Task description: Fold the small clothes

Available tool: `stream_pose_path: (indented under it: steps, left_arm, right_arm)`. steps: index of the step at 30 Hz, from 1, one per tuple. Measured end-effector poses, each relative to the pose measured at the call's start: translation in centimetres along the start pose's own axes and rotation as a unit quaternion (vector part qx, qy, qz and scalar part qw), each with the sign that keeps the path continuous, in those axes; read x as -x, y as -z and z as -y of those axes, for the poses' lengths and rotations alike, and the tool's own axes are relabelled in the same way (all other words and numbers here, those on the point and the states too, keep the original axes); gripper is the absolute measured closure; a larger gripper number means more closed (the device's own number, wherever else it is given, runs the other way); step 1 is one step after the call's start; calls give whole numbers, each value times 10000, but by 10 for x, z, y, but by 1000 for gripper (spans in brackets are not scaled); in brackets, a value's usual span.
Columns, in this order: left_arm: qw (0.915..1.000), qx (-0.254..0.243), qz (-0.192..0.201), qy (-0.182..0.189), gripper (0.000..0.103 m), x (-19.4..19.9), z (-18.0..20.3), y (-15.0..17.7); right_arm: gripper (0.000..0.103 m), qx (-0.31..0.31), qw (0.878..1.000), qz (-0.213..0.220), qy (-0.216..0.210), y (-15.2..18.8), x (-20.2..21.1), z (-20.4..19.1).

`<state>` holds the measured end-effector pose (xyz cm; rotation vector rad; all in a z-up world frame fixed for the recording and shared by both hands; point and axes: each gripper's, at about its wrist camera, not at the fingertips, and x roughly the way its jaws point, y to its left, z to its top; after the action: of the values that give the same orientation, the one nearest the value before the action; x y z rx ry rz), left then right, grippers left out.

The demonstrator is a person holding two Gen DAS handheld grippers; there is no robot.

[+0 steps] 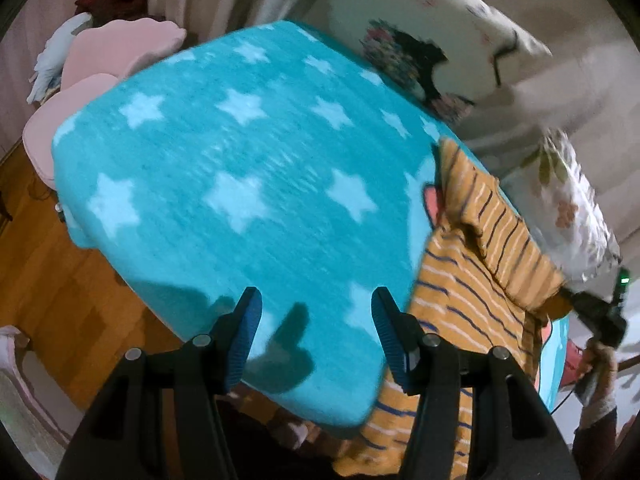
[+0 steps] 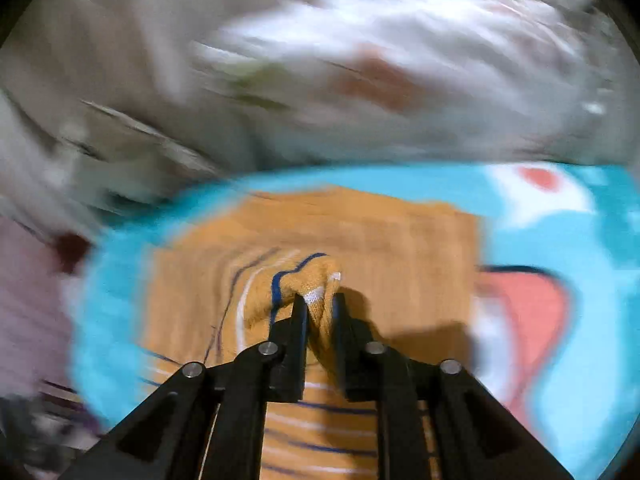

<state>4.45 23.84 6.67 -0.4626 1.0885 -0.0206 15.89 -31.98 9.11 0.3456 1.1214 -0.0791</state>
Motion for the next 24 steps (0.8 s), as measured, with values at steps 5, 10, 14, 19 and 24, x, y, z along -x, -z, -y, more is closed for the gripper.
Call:
stream_pose_path:
  steps: [5,10,14,19,24]
  left_arm:
    - [9996,-286,-5,-29,43,1,44,26]
    - [9985,-550,-59,-21,42,-4,84,48]
    - [9970,-763,-130,-57,42,-8,110,61]
    - [9941,-1054,-238,-84,41,-13,133,68]
    - [9911,-1297,-293,-9,38,-22,137,60]
  right_arm:
    - [56,-382,9987,203,275,22,18,60]
    - [53,-333,9988,369,25,45,36,79]
    - [56,-57,9977,477,-472,64,45,76]
    - [56,-89,9951,285,-940,71,22,59]
    - [56,-543,9967,271,-536,67,-9,60]
